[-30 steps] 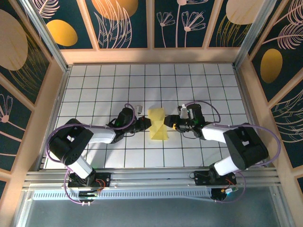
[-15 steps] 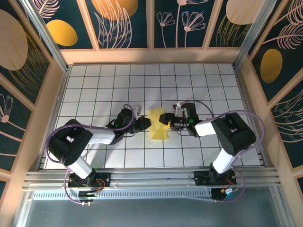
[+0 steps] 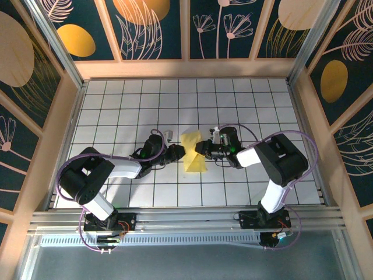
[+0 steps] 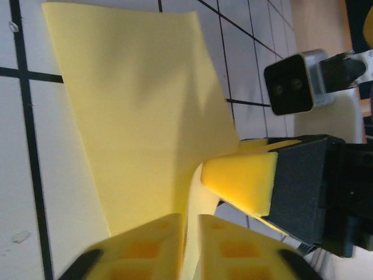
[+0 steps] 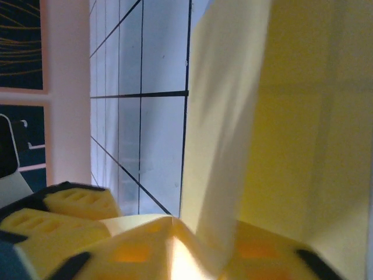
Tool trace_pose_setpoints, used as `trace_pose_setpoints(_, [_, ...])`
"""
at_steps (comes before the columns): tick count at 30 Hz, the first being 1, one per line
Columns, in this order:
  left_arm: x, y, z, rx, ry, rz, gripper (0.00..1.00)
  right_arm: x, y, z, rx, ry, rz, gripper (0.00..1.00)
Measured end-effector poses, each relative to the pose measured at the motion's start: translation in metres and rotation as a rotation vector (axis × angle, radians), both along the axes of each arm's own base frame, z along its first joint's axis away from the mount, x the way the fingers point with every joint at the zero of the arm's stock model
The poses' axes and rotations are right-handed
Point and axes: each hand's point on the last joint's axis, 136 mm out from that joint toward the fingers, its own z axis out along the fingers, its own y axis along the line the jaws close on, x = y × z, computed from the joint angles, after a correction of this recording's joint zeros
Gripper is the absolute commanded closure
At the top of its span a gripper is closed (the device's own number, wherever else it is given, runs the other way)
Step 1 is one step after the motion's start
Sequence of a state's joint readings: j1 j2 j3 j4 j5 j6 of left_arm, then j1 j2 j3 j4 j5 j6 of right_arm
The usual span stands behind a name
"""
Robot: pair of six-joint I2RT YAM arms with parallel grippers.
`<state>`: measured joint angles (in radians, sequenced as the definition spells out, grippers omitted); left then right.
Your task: Fold a paper plane with a square sheet of paper (fold left side to right side)
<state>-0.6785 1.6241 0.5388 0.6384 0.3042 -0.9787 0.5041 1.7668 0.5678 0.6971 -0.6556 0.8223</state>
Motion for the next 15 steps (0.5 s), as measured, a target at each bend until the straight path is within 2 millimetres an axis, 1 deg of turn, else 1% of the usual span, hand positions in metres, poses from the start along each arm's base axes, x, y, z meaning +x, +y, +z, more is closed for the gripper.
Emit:
trace_pose_setpoints(1, [0.000,0.002,0.000,0.007,-0.002,0.008,0.68,0.001,0.000,0.000,-0.002,-0.004,-0.001,0.97])
trace_pose_setpoints(2, [0.001,0.005,0.001,0.016,-0.008,0.020,0.61,0.001,-0.001,-0.001,-0.007,-0.006,-0.002,1.00])
trace_pose_setpoints(4, [0.001,0.010,0.008,0.022,-0.019,0.044,0.51,0.002,-0.002,-0.001,-0.019,-0.007,-0.009,1.00])
trace_pose_setpoints(6, [0.002,0.017,0.019,0.022,-0.043,0.077,0.41,0.003,-0.004,0.001,-0.032,-0.020,-0.015,1.00])
trace_pose_setpoints(8, [0.003,0.024,0.033,0.016,-0.072,0.112,0.32,0.005,-0.005,0.011,-0.038,-0.049,-0.022,1.00])
trace_pose_setpoints(11, [0.004,0.036,0.060,-0.015,-0.122,0.170,0.16,0.011,-0.010,0.046,-0.013,-0.144,-0.036,1.00])
trace_pose_setpoints(13, [0.002,0.044,0.079,-0.054,-0.155,0.207,0.04,0.016,-0.014,0.078,0.020,-0.230,-0.051,1.00])
trace_pose_setpoints(14, [0.000,0.047,0.086,-0.075,-0.164,0.220,0.01,0.018,-0.017,0.092,0.037,-0.264,-0.058,1.00])
trace_pose_setpoints(15, [-0.002,0.051,0.093,-0.097,-0.176,0.232,0.01,0.019,-0.020,0.108,0.057,-0.306,-0.066,1.00])
